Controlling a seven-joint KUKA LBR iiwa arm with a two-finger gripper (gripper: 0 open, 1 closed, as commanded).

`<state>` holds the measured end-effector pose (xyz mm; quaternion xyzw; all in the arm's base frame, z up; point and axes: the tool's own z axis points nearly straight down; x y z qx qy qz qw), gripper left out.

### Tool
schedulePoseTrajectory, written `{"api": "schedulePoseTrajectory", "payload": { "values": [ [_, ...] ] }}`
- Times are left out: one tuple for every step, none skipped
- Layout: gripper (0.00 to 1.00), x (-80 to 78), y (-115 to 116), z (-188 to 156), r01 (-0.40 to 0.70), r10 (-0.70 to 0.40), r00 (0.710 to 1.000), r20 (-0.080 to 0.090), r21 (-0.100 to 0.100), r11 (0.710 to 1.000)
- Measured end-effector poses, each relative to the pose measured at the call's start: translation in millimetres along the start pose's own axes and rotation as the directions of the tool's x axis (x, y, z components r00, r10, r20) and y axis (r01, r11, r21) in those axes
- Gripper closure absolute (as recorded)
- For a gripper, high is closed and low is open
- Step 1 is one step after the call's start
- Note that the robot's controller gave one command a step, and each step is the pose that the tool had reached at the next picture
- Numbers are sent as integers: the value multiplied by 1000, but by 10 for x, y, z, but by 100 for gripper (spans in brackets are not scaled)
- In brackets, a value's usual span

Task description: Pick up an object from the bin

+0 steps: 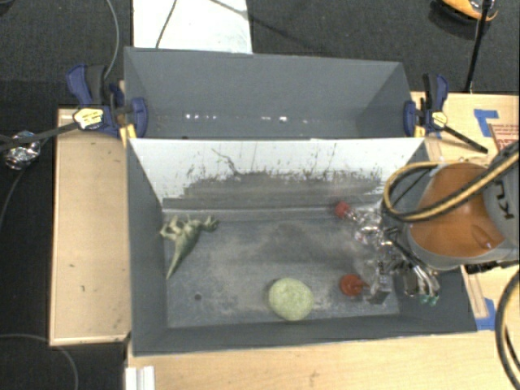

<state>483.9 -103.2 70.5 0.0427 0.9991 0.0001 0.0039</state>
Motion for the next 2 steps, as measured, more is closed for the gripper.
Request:
{"api": "schedulePoseTrajectory", "payload": {
  "values": [
    [100, 2, 1, -17, 2, -2, 1000, 0, 0, 1000],
    [100, 17, 3, -101, 3, -3, 1000, -6, -1, 1000]
  ]
}}
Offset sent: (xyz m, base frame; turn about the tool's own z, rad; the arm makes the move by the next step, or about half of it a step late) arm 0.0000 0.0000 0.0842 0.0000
